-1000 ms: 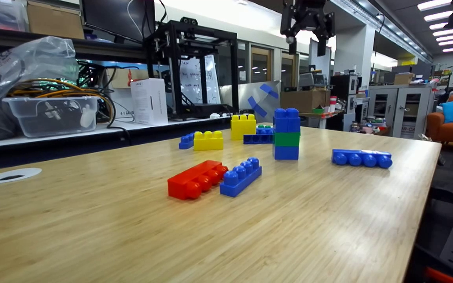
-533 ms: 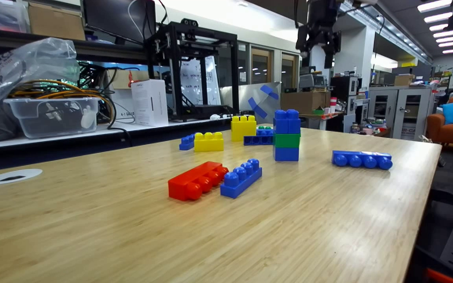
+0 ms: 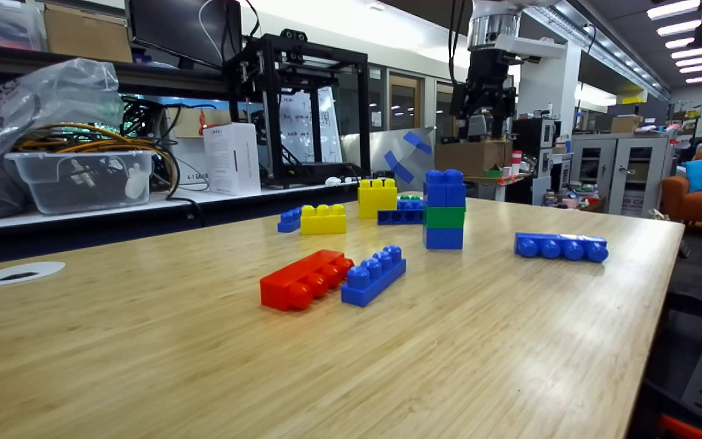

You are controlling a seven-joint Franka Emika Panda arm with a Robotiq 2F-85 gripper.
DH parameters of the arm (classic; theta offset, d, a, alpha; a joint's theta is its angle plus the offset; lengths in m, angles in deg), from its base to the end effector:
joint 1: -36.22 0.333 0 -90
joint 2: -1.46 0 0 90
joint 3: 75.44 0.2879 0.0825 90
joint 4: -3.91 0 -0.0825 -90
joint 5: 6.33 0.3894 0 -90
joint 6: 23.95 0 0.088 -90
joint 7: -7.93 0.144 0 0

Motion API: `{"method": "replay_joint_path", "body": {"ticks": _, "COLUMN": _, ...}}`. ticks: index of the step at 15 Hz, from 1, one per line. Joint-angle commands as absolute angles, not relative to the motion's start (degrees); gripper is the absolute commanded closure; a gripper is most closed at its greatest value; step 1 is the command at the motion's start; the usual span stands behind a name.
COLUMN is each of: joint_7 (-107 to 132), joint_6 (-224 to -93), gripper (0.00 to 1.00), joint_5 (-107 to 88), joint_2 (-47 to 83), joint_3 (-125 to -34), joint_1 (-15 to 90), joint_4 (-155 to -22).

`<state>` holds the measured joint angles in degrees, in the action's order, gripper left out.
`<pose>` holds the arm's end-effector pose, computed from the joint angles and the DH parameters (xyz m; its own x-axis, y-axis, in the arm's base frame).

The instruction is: Move the stack of blocks to the right then place a green block on the top

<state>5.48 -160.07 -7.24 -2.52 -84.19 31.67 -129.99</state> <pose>0.5030 -0.1190 0.3052 0.9785 -0.1764 0.1071 -0.1781 -0.9840 0.0062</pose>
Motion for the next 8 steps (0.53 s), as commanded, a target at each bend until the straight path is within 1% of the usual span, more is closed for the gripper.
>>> {"method": "replay_joint_path", "body": {"ticks": 1, "joint_7": 3.21, "joint_6": -162.10, "gripper": 0.00, "joint_5": -4.72, "joint_2": 1.13, "joint_3": -84.30, "joint_1": 30.27, "joint_4": -127.35}}
{"method": "replay_joint_path", "body": {"ticks": 6, "joint_7": 2.57, "joint_6": -161.69, "gripper": 0.00, "joint_5": -0.81, "joint_2": 4.03, "joint_3": -84.35, "joint_1": 29.22, "joint_4": -124.45}}
{"method": "replay_joint_path", "body": {"ticks": 8, "joint_7": 4.45, "joint_6": -161.87, "gripper": 0.00, "joint_5": -2.78, "joint_2": 3.23, "joint_3": -84.20, "joint_1": 29.38, "joint_4": -125.35}}
